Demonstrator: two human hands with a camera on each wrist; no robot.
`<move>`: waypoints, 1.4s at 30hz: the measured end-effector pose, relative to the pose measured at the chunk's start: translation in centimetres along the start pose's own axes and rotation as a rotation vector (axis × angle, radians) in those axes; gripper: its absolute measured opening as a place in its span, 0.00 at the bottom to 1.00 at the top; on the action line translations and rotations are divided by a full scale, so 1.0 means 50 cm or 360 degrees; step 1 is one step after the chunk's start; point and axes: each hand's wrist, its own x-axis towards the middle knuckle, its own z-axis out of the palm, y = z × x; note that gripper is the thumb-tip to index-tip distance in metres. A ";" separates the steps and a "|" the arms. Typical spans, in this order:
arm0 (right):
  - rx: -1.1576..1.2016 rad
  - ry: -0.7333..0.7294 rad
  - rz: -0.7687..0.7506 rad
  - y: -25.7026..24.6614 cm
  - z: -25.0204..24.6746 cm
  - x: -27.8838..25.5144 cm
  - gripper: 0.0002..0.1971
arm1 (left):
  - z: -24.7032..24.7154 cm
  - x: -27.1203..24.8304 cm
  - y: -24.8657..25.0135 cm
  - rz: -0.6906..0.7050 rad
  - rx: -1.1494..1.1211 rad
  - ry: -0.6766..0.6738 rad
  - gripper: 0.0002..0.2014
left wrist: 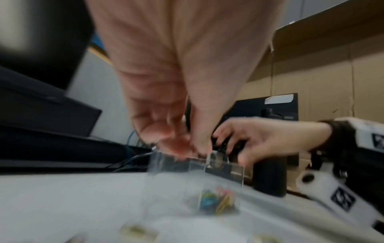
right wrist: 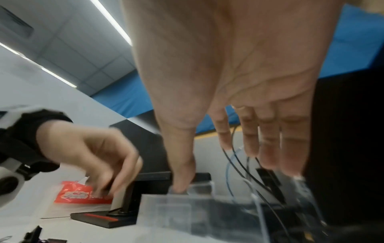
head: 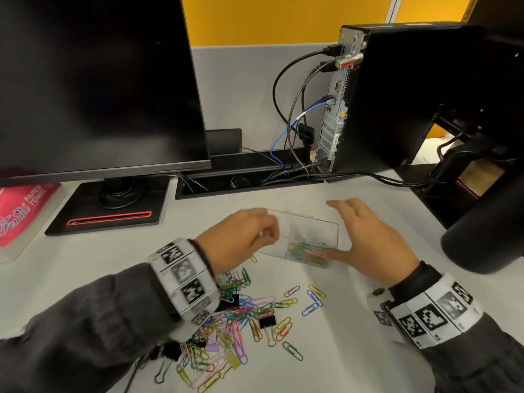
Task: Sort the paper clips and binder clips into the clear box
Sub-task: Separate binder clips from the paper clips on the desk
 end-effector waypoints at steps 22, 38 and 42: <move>-0.0053 -0.0635 -0.0636 -0.296 0.110 -0.048 0.24 | -0.010 -0.229 -0.063 -0.0600 0.0196 -0.0117 0.12; 0.0632 -0.0630 -0.0415 -0.197 0.074 0.016 0.14 | 0.002 -0.276 0.029 -0.0201 0.0129 -0.0630 0.31; 0.0789 -0.0375 -0.0443 -0.151 0.011 0.043 0.10 | 0.053 -0.289 0.013 0.0088 0.0349 -0.0739 0.45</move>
